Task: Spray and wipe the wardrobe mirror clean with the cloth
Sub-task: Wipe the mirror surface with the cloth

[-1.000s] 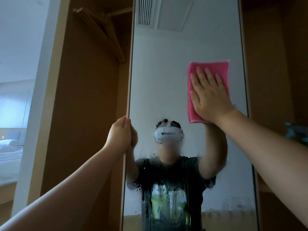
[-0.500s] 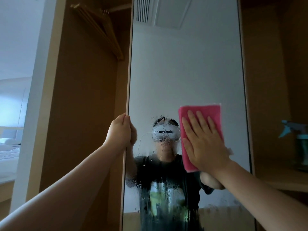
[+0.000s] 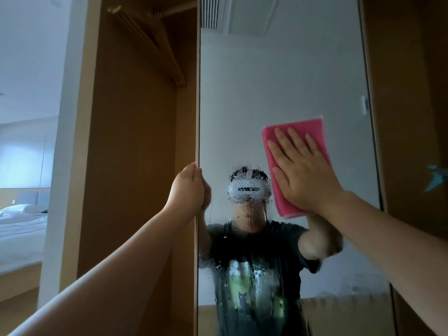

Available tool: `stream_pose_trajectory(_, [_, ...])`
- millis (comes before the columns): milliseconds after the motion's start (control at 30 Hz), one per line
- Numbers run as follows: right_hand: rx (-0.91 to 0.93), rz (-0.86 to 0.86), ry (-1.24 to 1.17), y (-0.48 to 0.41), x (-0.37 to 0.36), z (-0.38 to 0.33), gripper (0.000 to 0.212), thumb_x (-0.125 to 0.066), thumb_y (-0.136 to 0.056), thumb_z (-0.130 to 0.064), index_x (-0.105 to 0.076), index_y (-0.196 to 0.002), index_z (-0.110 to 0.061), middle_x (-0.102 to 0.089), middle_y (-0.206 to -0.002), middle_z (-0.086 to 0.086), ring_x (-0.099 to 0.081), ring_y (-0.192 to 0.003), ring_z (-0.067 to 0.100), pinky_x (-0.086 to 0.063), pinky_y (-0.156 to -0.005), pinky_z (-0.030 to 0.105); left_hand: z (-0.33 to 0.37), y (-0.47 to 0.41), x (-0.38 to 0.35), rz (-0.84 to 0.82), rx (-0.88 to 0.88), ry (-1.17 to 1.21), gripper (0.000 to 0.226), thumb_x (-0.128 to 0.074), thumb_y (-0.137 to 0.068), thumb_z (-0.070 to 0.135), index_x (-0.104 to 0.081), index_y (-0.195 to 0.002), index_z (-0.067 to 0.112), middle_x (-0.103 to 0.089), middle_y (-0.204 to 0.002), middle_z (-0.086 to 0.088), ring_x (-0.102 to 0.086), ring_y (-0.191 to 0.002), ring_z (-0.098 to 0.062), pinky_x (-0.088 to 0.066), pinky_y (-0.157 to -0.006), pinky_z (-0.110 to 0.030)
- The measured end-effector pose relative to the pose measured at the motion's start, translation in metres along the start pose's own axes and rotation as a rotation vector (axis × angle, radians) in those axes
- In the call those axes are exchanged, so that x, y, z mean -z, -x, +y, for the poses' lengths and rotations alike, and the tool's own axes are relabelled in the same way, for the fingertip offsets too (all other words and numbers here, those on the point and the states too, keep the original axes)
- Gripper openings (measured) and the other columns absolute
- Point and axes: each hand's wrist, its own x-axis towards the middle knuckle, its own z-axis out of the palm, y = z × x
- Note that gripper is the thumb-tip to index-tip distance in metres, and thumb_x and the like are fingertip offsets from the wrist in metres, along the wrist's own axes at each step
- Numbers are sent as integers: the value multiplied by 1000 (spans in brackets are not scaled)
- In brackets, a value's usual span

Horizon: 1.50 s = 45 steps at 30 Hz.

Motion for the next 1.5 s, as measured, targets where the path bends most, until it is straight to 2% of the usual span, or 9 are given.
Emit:
stream_pose_trajectory(167, [-29, -1, 14, -54, 12, 7, 63, -23, -94, -39, -28, -151, -13, -20, -159, 11, -18, -146, 32, -7, -118, 48, -10, -8, 4, -30, -16, -85, 31, -34, -102, 16, -52, -82, 1, -53, -64, -8, -49, -53, -11, -37, -43, -11])
stream_pose_trajectory(333, [-69, 35, -3, -104, 19, 10, 61, -23, -96, -38, -21, -153, -14, -14, -161, 10, -13, -147, 31, -4, -118, 48, -8, -6, 4, -62, -55, -72, 35, -34, -102, 13, -43, -68, 13, -51, -41, 4, -49, -37, -4, -34, -35, -9])
stream_pose_trajectory(467, [-99, 71, -15, -118, 18, 10, 58, -29, -98, -35, -23, -152, -13, -16, -161, 11, -14, -147, 32, -5, -117, 48, -6, -6, 6, -59, -63, -79, 35, -34, -102, 14, -44, -69, 14, -51, -42, 4, -50, -38, 1, -34, -36, -8])
stream_pose_trajectory(600, [-91, 79, -28, -113, 17, 7, 61, -24, -96, -37, -23, -152, -11, -18, -160, 12, -15, -147, 33, -6, -118, 49, -6, -4, 6, -79, -76, -63, 34, -33, -102, 13, -44, -70, 13, -54, -41, 16, -50, -37, -1, -34, -34, -9])
stream_pose_trajectory(733, [-98, 83, -28, -104, 16, -1, 62, -24, -95, -37, -25, -151, -10, -20, -159, 14, -17, -146, 34, -7, -117, 50, -5, -4, 6, -58, -74, -65, 34, -34, -102, 13, -45, -71, 12, -52, -43, 3, -51, -38, -1, -36, -36, -9])
stream_pose_trajectory(833, [-90, 82, -34, -91, 11, -12, 63, -22, -94, -38, -27, -150, -9, -24, -158, 15, -20, -145, 35, -9, -117, 50, -2, -2, 7, -80, -76, -49, 33, -33, -102, 12, -45, -71, 11, -54, -41, 7, -51, -38, -2, -36, -34, -10])
stream_pose_trajectory(1100, [-27, 74, -31, -35, -6, -50, 59, -22, -99, -37, -28, -150, -8, -29, -156, 15, -25, -144, 34, -13, -119, 51, 0, -2, 7, -49, -56, -59, 33, -34, -102, 13, -42, -70, 11, -45, -52, -1, -48, -36, 1, -34, -34, -10])
stream_pose_trajectory(1400, [91, 63, -77, 32, -33, -92, 59, -23, -101, -39, -23, -152, -11, -21, -159, 12, -13, -148, 30, -5, -120, 48, -2, -4, 9, -57, -47, -115, 33, -35, -103, 18, -45, -72, 15, -50, -60, -1, -51, -45, 2, -37, -42, -6])
stream_pose_trajectory(1500, [100, 72, -76, 32, -32, -90, 59, -26, -100, -39, -24, -152, -12, -22, -158, 12, -13, -148, 30, -6, -120, 48, 1, -2, 11, -80, -40, -85, 33, -34, -103, 17, -45, -72, 13, -48, -57, 0, -50, -39, 6, -36, -37, -7])
